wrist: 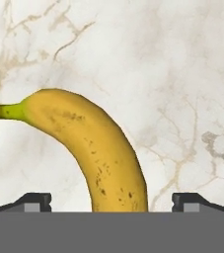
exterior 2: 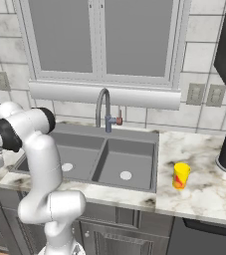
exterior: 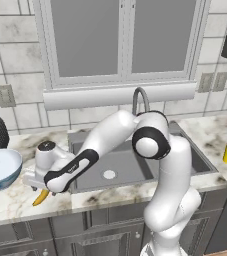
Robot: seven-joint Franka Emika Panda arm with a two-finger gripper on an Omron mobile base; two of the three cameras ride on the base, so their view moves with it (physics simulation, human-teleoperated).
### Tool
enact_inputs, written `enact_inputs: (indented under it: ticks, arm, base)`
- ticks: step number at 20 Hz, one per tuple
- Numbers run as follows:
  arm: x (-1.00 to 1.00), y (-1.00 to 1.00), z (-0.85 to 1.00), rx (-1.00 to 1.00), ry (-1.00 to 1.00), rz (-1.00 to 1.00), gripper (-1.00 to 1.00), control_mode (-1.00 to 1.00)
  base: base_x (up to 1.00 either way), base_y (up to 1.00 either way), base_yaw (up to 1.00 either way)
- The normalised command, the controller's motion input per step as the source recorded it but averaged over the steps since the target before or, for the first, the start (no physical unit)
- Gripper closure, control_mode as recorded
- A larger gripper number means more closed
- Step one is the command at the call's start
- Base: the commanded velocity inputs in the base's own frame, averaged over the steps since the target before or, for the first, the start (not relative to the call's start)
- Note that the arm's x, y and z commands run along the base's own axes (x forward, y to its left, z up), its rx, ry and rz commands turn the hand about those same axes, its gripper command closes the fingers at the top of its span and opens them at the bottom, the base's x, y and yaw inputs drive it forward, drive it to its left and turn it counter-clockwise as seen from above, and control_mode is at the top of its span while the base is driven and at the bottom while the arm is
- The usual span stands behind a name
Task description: Remove the banana and apple from the sink. Then move the bowl and cup from the counter to the sink for washing.
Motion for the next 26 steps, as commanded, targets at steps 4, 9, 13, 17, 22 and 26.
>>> enact_inputs:
  ticks: [4,9,13,17,22,26]
  arm:
    - [-0.03,0.00,0.15,0.00,0.00,-0.01,-1.00,-1.00]
    - [-0.08,-0.01,0.24,0.00,0.00,-0.02,-1.00,-1.00]
    - [-0.11,-0.02,0.26,0.00,0.00,0.00,-1.00,-1.00]
    - [-0.14,-0.09,0.24,0.00,0.00,0.00,-1.00,-1.00]
    - [-0.11,-0.14,0.24,0.00,0.00,0.00,-1.00,-1.00]
    - [-0.10,-0.15,0.21,0.00,0.00,0.00,-1.00,-1.00]
  base:
    - [0.00,0.00,0.00]
    - [0.00,0.00,0.00]
    - [0.00,0.00,0.00]
    - [0.00,0.00,0.00]
    - [0.00,0.00,0.00]
    - [0.00,0.00,0.00]
